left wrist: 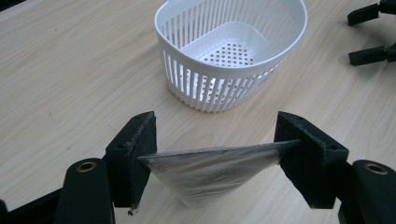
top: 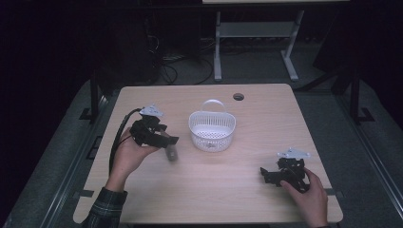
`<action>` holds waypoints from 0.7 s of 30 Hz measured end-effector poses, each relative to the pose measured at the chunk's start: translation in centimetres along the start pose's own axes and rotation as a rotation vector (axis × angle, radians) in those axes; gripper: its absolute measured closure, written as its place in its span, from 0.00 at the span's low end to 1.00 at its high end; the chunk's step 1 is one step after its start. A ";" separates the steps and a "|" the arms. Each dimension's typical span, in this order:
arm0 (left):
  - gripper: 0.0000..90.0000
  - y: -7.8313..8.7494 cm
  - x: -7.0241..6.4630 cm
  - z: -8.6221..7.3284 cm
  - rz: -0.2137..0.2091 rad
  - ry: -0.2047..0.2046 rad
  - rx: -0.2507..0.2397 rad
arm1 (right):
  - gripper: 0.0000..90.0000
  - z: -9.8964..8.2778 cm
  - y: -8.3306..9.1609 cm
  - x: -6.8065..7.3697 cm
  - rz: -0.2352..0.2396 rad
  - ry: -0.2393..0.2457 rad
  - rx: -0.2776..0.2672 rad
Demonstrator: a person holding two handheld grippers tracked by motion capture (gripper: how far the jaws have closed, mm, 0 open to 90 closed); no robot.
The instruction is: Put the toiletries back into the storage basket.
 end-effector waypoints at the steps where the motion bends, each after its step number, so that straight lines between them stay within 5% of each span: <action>1: 0.33 0.1 -0.1 0.2 0.000 -0.001 -0.005 | 0.01 0.0 0.0 0.0 0.000 0.000 -0.001; 21: 0.33 2.0 -1.1 3.6 -0.027 -0.042 -0.046 | 0.01 0.0 0.0 0.0 0.001 0.000 0.001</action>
Point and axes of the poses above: each handheld gripper's, and its own axes: y roughly backward along the jaws, z roughly out of its top, x roughly to its left, the point moved 10 cm from there along -y, roughly forward along the jaws
